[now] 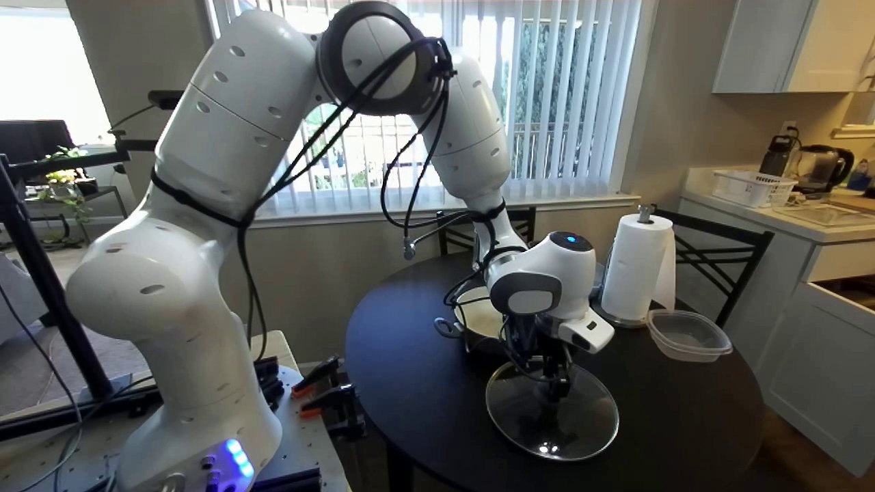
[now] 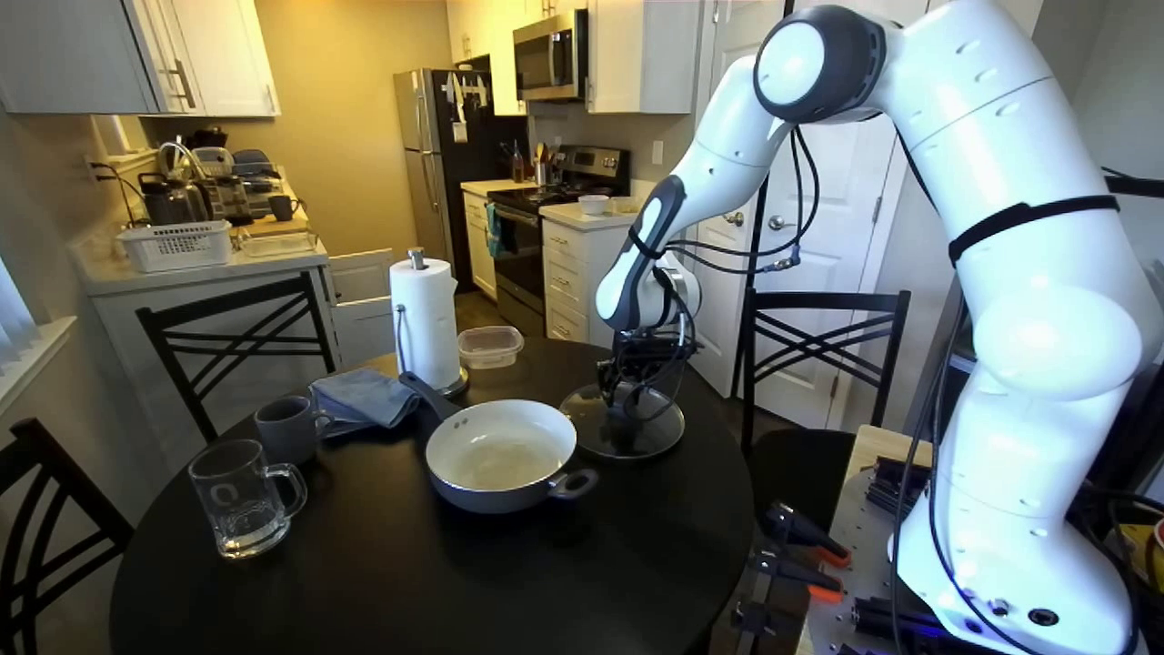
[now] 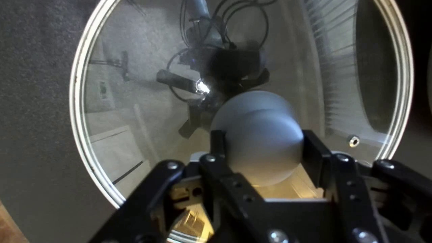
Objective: Remove the lid from the pan and put it on the table
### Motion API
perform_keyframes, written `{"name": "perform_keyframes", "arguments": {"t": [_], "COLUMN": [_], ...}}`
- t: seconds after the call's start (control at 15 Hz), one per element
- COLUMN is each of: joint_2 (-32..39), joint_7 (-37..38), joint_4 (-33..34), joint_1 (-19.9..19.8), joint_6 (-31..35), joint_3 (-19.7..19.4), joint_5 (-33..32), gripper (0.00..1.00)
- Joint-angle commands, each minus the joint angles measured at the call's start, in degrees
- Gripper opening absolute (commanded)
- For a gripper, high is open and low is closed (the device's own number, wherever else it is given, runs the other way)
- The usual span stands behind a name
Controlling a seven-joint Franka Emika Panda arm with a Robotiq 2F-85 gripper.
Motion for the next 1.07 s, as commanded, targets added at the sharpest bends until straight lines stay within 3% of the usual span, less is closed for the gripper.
{"name": "perform_keyframes", "arguments": {"t": [0.0, 0.2, 0.33, 0.6, 1.0], "joint_2": [-0.79, -1.27, -2.21, -4.19, -1.71], "joint_7": [-1.95, -1.39, -1.45, -1.10, -0.49], "joint_4": [0.35, 0.83, 0.59, 0.06, 1.91], "joint_1": [-0.84, -0.34, 0.08, 1.05, 1.40], "joint_6": [0.33, -0.14, -0.16, -0.85, -0.29], "joint_3": [1.14, 0.87, 0.74, 0.29, -0.29], "joint_5": [1.68, 1.50, 1.18, 0.72, 0.75], "gripper": [0.83, 0.96, 1.00, 1.00, 1.00]}}
